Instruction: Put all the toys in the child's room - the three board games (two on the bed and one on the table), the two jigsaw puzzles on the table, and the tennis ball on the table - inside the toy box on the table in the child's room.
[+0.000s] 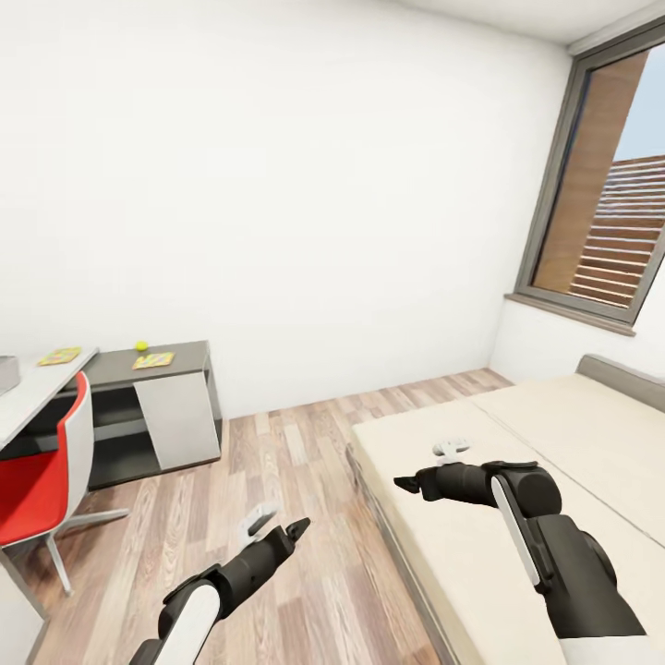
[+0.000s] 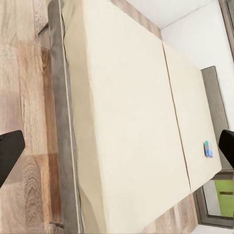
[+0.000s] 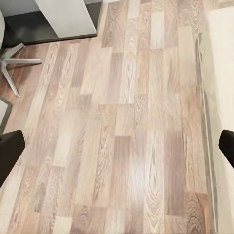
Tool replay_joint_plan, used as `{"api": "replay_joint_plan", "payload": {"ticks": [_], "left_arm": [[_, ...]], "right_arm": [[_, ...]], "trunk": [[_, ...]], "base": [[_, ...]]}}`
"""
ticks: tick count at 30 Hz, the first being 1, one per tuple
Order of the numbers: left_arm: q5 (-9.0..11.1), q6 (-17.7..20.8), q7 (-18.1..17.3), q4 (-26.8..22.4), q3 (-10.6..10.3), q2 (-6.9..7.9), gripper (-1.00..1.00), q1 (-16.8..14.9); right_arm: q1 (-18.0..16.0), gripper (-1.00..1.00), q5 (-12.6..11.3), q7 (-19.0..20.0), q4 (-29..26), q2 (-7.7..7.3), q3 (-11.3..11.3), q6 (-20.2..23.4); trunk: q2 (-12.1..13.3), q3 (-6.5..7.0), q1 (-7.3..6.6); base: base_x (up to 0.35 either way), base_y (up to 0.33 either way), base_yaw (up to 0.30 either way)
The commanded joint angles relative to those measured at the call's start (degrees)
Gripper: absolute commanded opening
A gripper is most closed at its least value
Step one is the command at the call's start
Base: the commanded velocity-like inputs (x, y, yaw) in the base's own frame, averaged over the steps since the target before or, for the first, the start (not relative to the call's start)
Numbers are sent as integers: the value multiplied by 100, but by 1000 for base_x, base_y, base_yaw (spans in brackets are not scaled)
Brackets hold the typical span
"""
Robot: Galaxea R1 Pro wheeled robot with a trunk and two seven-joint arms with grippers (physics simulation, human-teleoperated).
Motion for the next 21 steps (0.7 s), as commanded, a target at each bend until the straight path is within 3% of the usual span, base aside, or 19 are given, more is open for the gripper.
{"api": "replay_joint_plan", "payload": {"ticks": [1, 21], "left_arm": [[60, 16, 52, -5, -3, -1, 100, -3], [60, 16, 52, -5, -4, -1, 100, -5]], "right_arm": [[-1, 100, 35, 33, -6, -5, 4, 19], [-1, 100, 35, 33, -6, -7, 4, 19]], "trunk": [[-4, -3, 2], [-4, -3, 2]], "base": [[0, 0, 298], [0, 0, 298]]}}
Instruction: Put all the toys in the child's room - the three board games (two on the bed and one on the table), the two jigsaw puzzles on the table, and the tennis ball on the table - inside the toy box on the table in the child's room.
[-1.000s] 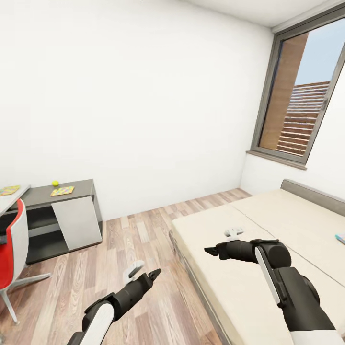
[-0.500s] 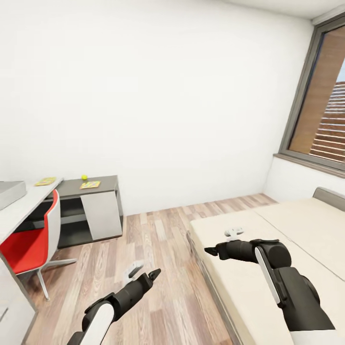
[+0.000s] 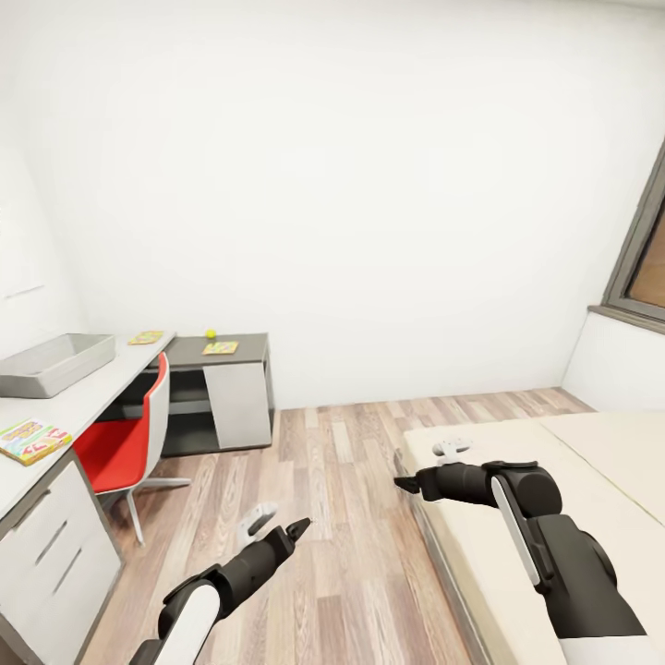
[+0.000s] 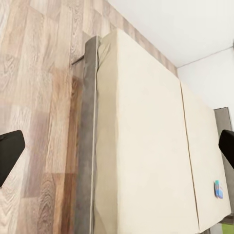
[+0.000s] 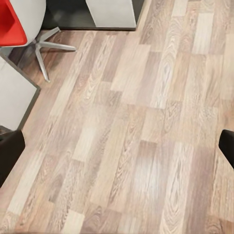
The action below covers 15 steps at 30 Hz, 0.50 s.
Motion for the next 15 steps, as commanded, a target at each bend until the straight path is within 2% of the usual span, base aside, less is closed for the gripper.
{"api": "replay_joint_plan", "payload": {"ticks": [1, 15], "left_arm": [[60, 16, 52, -5, -3, -1, 100, -3], [54, 16, 56, -5, -8, -1, 100, -3]], "right_arm": [[-1, 100, 34, 32, -6, -5, 4, 19], [-1, 100, 36, 32, -6, -8, 4, 19]], "trunk": [[-5, -3, 2], [-5, -3, 2]], "base": [[0, 0, 298], [0, -21, 298]]}}
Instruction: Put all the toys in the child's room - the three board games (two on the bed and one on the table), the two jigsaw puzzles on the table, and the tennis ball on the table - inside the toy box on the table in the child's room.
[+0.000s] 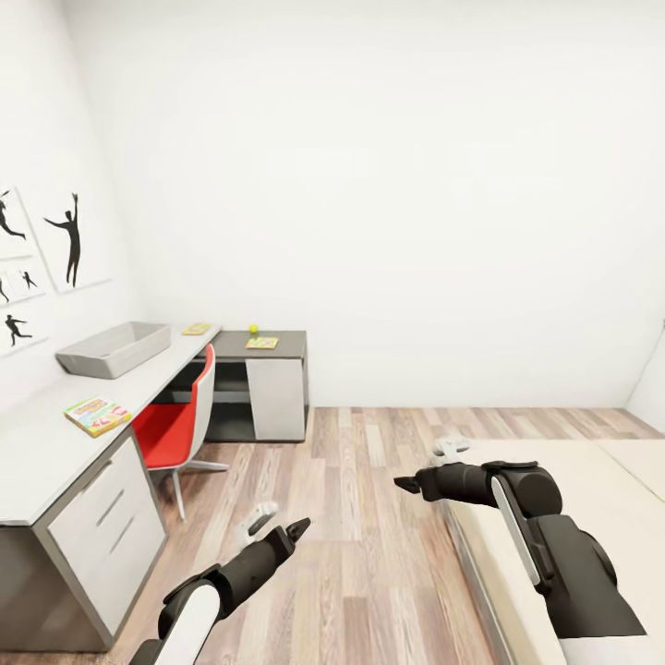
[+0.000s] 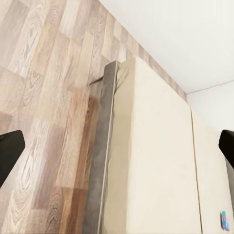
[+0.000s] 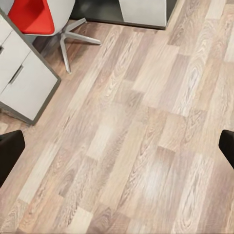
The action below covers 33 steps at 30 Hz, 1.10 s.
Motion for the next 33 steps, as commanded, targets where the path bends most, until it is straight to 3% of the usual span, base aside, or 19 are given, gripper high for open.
{"api": "replay_joint_plan", "payload": {"ticks": [1, 16, 33], "left_arm": [[60, 16, 52, -6, -3, -1, 100, -3], [62, 16, 56, -6, -1, -1, 100, -3], [59, 16, 49, -6, -2, -1, 100, -2]], "right_arm": [[-1, 100, 35, 33, -6, -5, 4, 18], [-1, 100, 34, 38, -6, -5, 4, 18], [-1, 100, 32, 41, -6, -8, 0, 18]], "trunk": [[-5, -3, 2], [-5, -3, 2], [-5, -3, 2]], "base": [[0, -108, 298], [0, -182, 282], [0, -43, 71]]}}
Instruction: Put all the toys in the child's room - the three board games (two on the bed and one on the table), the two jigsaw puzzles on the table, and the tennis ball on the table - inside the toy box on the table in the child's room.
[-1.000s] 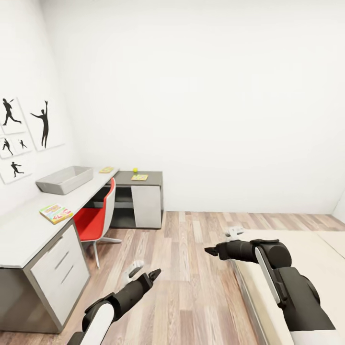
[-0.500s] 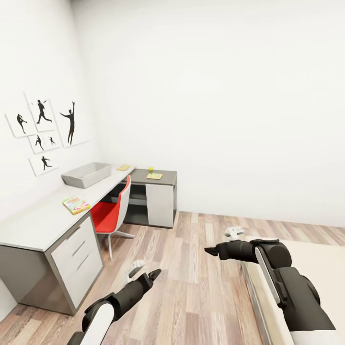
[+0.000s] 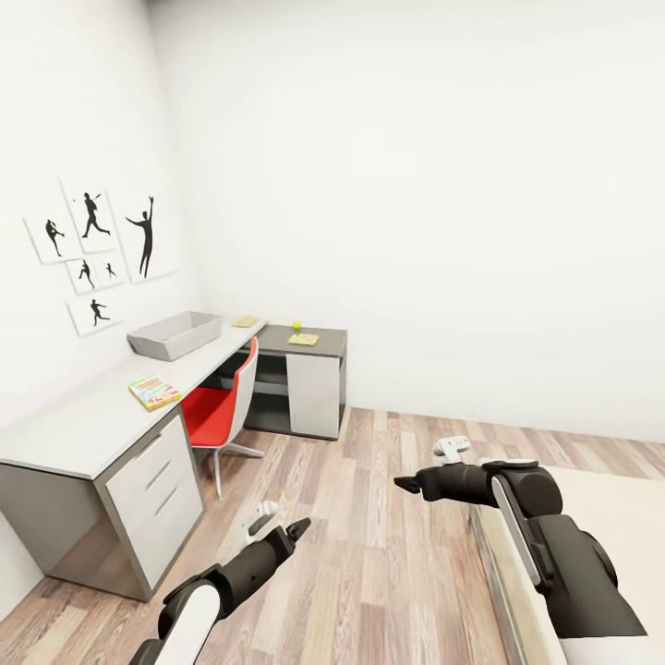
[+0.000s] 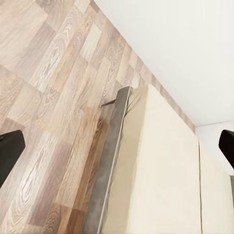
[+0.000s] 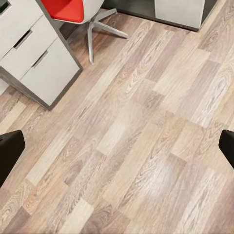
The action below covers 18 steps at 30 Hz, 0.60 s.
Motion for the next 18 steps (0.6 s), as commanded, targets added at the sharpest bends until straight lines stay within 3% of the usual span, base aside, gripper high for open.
{"api": "replay_joint_plan", "payload": {"ticks": [1, 18], "left_arm": [[59, 14, 52, -7, -2, -1, 100, -1], [53, 14, 54, -7, 2, -1, 100, -1]], "right_arm": [[-2, 100, 34, 32, -4, -4, 3, 17], [5, 100, 17, 63, -4, -40, -14, 17]], "trunk": [[-5, -3, 2], [-5, -3, 2]], "base": [[0, -10, 17], [0, -3, 5]]}}
